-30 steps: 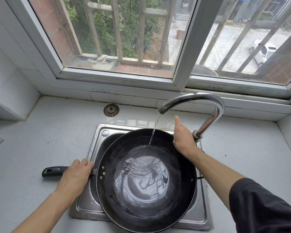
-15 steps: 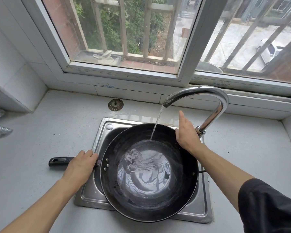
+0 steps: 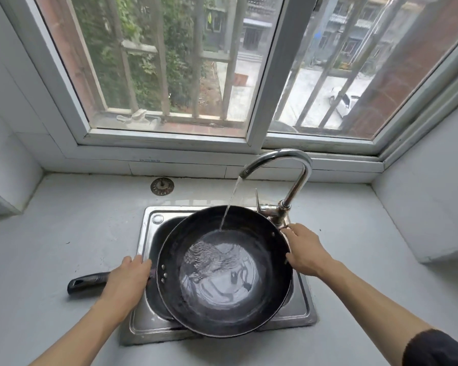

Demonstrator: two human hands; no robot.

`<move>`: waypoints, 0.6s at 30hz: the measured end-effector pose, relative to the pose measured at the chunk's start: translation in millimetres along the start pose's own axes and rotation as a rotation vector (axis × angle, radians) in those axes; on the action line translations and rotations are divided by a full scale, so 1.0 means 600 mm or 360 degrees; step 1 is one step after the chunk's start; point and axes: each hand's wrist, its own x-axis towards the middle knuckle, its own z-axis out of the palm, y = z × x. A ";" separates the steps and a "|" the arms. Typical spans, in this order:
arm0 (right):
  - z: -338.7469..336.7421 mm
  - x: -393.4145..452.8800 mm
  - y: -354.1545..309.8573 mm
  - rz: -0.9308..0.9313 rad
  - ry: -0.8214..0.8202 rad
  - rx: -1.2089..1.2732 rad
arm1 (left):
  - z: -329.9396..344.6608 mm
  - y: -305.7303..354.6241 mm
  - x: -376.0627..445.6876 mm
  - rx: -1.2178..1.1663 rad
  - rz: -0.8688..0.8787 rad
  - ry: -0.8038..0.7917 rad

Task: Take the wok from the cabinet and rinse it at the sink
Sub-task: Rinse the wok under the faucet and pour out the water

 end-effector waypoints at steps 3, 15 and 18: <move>0.003 -0.020 -0.011 0.0056 -0.0071 0.0033 | 0.003 -0.004 -0.001 -0.0014 0.0029 0.0005; 0.008 -0.012 0.001 0.0003 0.0003 -0.0002 | 0.004 0.007 -0.008 0.0024 -0.0033 0.0030; 0.012 0.013 0.004 -0.0025 -0.0054 -0.0064 | 0.003 0.013 -0.011 -0.0011 -0.0068 0.0039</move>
